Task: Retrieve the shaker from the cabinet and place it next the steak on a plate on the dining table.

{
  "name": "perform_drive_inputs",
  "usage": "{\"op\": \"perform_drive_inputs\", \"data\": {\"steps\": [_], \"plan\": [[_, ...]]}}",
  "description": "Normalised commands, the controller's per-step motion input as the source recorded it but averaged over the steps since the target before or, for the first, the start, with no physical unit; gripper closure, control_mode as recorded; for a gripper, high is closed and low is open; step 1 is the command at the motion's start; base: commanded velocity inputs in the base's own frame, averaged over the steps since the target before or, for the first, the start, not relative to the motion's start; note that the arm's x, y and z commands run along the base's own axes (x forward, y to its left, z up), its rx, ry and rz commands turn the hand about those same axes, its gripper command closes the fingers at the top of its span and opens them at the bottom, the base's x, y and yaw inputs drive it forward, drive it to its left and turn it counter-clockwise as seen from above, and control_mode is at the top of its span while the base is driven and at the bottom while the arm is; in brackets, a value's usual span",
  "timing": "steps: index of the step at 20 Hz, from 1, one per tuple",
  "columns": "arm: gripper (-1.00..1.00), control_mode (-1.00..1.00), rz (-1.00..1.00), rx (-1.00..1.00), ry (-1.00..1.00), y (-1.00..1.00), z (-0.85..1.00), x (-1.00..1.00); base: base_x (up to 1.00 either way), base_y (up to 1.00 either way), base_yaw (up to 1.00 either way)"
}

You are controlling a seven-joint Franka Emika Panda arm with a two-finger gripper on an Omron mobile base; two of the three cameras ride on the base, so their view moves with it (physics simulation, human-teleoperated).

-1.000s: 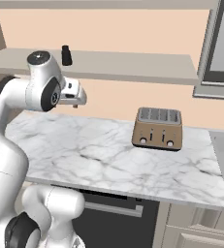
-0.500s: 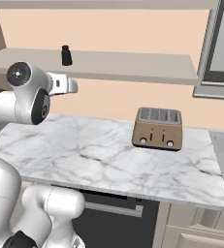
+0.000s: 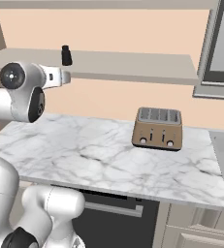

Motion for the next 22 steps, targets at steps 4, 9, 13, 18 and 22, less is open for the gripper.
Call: {"op": "perform_drive_inputs", "data": {"steps": [4, 9, 13, 18, 22], "plan": [[-1.0, -1.0, 0.01, 0.04, -0.02, 0.15, 0.51, 0.0, 0.0, 0.0, 0.0], [-1.0, -1.0, 0.0, 0.01, 0.0, 0.21, 0.27, 0.07, 0.0, 0.0, 0.0], [-1.0, -1.0, 0.0, 0.0, 0.08, 0.06, 0.02, 0.27, 0.0, 0.0, 0.0], [-1.0, -1.0, -0.01, 0.0, 0.18, 0.0, 0.02, 0.43, 0.0, 0.0, 0.0], [-1.0, -1.0, 0.0, 0.0, 0.11, 0.0, 0.0, 0.51, 0.0, 0.0, 0.0]]}}
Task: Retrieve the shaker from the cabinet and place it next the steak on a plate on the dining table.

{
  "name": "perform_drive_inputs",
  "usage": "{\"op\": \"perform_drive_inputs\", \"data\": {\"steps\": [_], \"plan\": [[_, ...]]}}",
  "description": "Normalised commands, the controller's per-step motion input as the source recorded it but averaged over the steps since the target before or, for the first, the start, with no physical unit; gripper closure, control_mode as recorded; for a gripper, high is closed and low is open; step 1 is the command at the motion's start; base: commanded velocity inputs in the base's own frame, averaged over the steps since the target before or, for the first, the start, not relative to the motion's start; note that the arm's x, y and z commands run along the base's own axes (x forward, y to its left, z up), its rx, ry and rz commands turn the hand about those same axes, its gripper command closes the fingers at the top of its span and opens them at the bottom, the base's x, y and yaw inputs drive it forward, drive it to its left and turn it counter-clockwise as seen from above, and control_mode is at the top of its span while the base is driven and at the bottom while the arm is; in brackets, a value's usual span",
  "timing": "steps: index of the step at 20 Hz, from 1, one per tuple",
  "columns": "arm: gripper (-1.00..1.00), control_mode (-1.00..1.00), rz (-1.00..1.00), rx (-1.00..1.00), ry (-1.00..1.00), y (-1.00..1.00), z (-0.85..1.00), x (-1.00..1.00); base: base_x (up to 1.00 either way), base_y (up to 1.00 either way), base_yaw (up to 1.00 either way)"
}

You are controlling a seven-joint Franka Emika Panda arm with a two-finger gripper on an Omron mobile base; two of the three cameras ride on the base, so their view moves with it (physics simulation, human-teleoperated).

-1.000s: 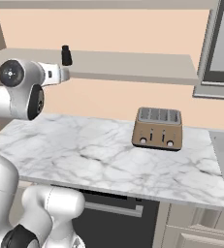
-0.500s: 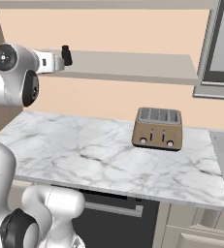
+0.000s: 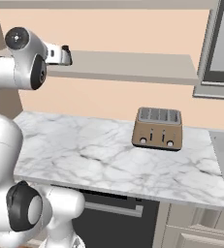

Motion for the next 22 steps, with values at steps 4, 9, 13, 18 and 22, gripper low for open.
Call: {"op": "perform_drive_inputs", "data": {"steps": [4, 9, 13, 18, 22], "plan": [[-1.0, -1.0, 0.0, 0.0, 0.0, 0.04, 0.0, 0.49, 0.0, 0.0, 0.0], [-1.0, -1.0, 0.0, 0.0, 0.0, 0.06, 0.0, 0.42, 0.0, 0.0, 0.0], [-1.0, -1.0, 0.0, 0.0, 0.0, 0.07, 0.0, 0.39, 0.0, 0.0, 0.0], [-1.0, -1.0, 0.0, 0.0, 0.0, 0.05, 0.0, 0.41, 0.0, 0.0, 0.0], [-1.0, -1.0, 0.0, 0.0, 0.0, 0.05, 0.0, 0.39, 0.0, 0.0, 0.0]]}}
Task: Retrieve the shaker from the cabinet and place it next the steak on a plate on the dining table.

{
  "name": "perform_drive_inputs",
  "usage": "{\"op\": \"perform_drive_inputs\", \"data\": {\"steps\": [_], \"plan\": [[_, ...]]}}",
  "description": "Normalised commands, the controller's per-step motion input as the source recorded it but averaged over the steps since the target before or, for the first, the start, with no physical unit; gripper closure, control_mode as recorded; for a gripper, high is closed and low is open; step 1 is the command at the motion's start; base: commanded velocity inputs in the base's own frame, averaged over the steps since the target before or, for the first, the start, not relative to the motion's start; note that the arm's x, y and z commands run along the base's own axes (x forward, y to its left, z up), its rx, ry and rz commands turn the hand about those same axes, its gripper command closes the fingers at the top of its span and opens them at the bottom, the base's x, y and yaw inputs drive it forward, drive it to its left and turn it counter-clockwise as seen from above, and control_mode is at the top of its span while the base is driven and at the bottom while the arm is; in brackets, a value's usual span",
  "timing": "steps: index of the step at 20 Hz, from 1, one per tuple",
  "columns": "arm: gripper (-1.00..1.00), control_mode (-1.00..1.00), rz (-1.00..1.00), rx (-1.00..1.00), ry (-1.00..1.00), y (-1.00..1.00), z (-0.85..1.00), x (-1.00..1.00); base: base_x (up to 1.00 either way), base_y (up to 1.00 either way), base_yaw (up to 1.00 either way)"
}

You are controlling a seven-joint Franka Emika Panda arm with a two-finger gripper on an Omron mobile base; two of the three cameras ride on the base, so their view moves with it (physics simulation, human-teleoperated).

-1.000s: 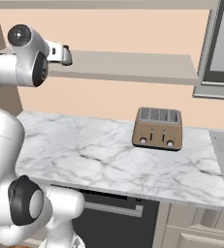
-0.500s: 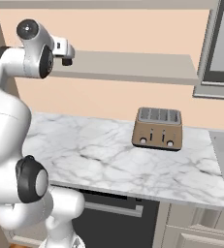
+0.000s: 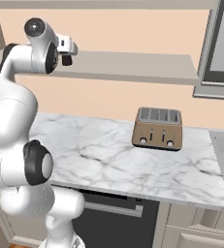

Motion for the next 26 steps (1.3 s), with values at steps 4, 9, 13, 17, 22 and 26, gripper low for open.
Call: {"op": "perform_drive_inputs", "data": {"steps": [4, 9, 13, 17, 22, 26], "plan": [[-1.0, -1.0, 0.0, 0.0, 0.0, 0.0, 0.0, 0.31, 0.0, 0.0, 0.0], [-1.0, -1.0, 0.0, 0.0, 0.0, 0.01, 0.0, 0.25, 0.0, 0.0, 0.0], [-1.0, -1.0, 0.0, 0.0, 0.0, 0.03, -0.03, 0.22, 0.0, 0.0, 0.0], [-1.0, -1.0, 0.0, 0.0, -0.01, 0.04, -0.05, 0.21, 0.0, 0.0, 0.0], [-1.0, -1.0, 0.0, -0.01, -0.05, 0.03, -0.07, 0.16, 0.0, 0.0, 0.0], [-1.0, -1.0, 0.0, 0.0, -0.05, 0.02, -0.04, 0.18, 0.0, 0.0, 0.0]]}}
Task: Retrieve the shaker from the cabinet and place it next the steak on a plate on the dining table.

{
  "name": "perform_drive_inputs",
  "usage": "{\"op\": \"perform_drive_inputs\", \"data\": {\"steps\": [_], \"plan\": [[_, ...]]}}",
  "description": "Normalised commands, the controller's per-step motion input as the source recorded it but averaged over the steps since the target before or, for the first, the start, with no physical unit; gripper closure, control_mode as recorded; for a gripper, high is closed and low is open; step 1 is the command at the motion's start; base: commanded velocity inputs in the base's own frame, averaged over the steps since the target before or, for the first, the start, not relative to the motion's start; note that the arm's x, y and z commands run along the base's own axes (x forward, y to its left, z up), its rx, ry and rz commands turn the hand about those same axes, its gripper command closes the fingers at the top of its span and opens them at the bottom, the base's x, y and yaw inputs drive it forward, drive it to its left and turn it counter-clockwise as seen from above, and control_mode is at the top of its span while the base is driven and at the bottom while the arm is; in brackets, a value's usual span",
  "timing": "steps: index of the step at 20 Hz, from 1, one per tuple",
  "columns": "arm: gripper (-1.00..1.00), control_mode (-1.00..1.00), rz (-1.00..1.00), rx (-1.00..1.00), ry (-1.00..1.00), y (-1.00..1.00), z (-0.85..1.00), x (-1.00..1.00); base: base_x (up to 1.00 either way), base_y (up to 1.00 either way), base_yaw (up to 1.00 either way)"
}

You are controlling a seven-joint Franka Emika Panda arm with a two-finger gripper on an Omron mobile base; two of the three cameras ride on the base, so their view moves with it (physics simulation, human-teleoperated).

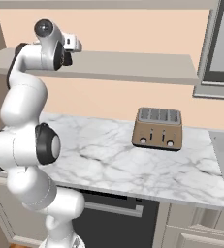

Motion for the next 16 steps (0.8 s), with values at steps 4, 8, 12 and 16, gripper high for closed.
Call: {"op": "perform_drive_inputs", "data": {"steps": [4, 8, 12, 16], "plan": [[-1.0, -1.0, 0.0, 0.0, -0.04, 0.02, -0.02, 0.19, 0.0, 0.0, 0.0], [-1.0, -1.0, 0.0, 0.0, -0.01, 0.01, 0.0, 0.21, 0.0, 0.0, 0.0], [-1.0, -1.0, 0.0, 0.0, 0.0, 0.02, -0.01, 0.2, 0.0, 0.0, 0.0], [-1.0, -1.0, 0.0, 0.0, 0.0, 0.0, -0.01, 0.2, 0.0, 0.0, 0.0]]}}
